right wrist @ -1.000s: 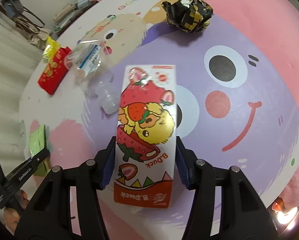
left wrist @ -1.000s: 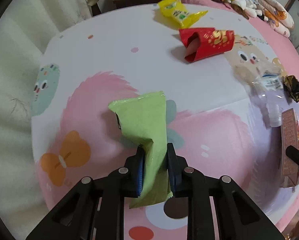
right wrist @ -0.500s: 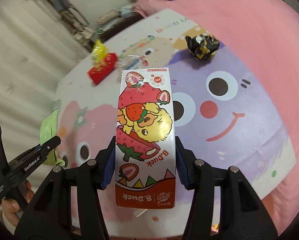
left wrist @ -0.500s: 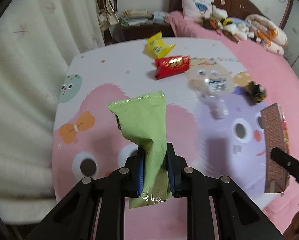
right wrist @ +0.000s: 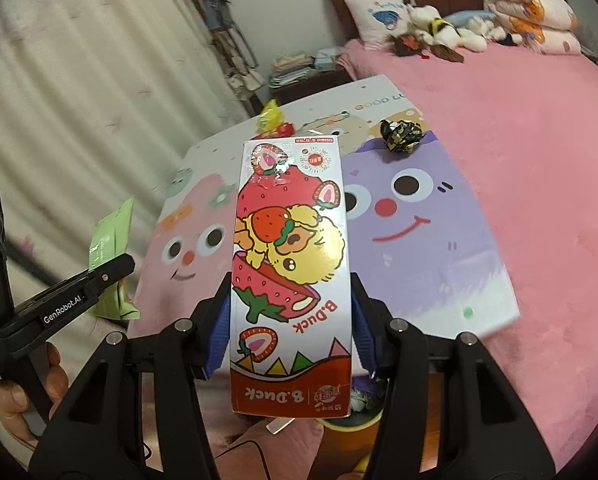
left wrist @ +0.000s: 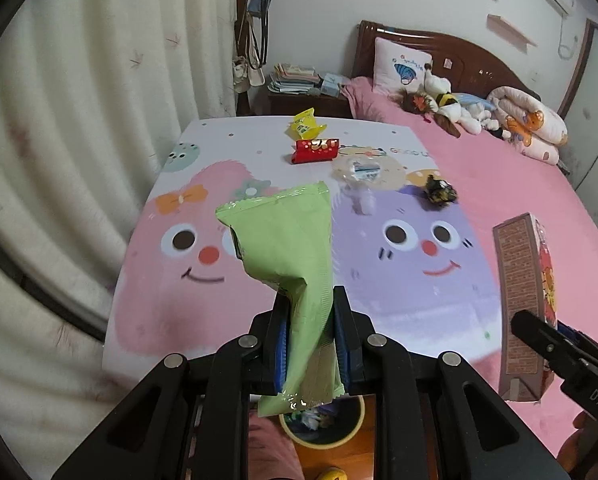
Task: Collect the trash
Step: 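Carry the snack packet and juice box with both grippers down over the bin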
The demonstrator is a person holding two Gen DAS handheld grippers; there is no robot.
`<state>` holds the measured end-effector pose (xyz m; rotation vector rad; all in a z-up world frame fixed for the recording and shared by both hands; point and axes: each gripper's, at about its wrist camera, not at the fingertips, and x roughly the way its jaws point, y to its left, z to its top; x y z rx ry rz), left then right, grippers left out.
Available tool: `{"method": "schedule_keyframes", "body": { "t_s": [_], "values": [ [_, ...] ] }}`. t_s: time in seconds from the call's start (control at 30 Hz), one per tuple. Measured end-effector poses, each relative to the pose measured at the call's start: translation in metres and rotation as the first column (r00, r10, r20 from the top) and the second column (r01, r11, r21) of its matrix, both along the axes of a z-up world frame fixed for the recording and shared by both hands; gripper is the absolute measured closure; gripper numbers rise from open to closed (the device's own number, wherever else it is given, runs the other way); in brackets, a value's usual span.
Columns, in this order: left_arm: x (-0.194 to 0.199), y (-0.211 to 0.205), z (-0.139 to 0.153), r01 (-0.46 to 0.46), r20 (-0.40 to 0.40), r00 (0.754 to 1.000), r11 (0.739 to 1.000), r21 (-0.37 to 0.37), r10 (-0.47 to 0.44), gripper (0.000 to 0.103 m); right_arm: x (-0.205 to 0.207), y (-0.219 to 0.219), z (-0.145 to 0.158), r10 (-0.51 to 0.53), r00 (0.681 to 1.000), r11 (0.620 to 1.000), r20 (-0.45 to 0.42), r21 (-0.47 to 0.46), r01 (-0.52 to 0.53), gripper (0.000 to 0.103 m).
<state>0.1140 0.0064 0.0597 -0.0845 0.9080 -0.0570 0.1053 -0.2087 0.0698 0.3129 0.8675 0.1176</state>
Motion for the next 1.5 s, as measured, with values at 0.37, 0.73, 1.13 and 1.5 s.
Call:
{"method": "schedule_keyframes", "body": {
  "t_s": [0.37,0.73,1.13,1.5],
  "values": [
    [-0.11,-0.02,0.011,0.042,-0.001,0.999,0.997,0.061,-0.042,0.084,-0.113,0.03,0.023,0.101,0.99,0.995,0.095,-0.031,-0.098,0.054],
    [-0.126,-0.023,-0.053,0.135,-0.149,0.981,0.988,0.068,-0.124,0.084,-0.133,0.04,-0.033,0.075,0.996,0.997,-0.054,0.015,-0.074,0.054],
    [-0.118,-0.043,-0.232,0.233,-0.407,0.891,0.972,0.031,-0.201,0.084,-0.142,0.038,-0.206,-0.014,0.923,0.999,-0.384,0.028,0.027,0.054],
    [-0.084,-0.065,-0.386,0.3,-0.505,0.823,0.954,0.003,-0.258,0.084,-0.139,0.018,-0.361,-0.127,0.831,0.991,-0.541,-0.032,0.13,0.054]
  ]
}}
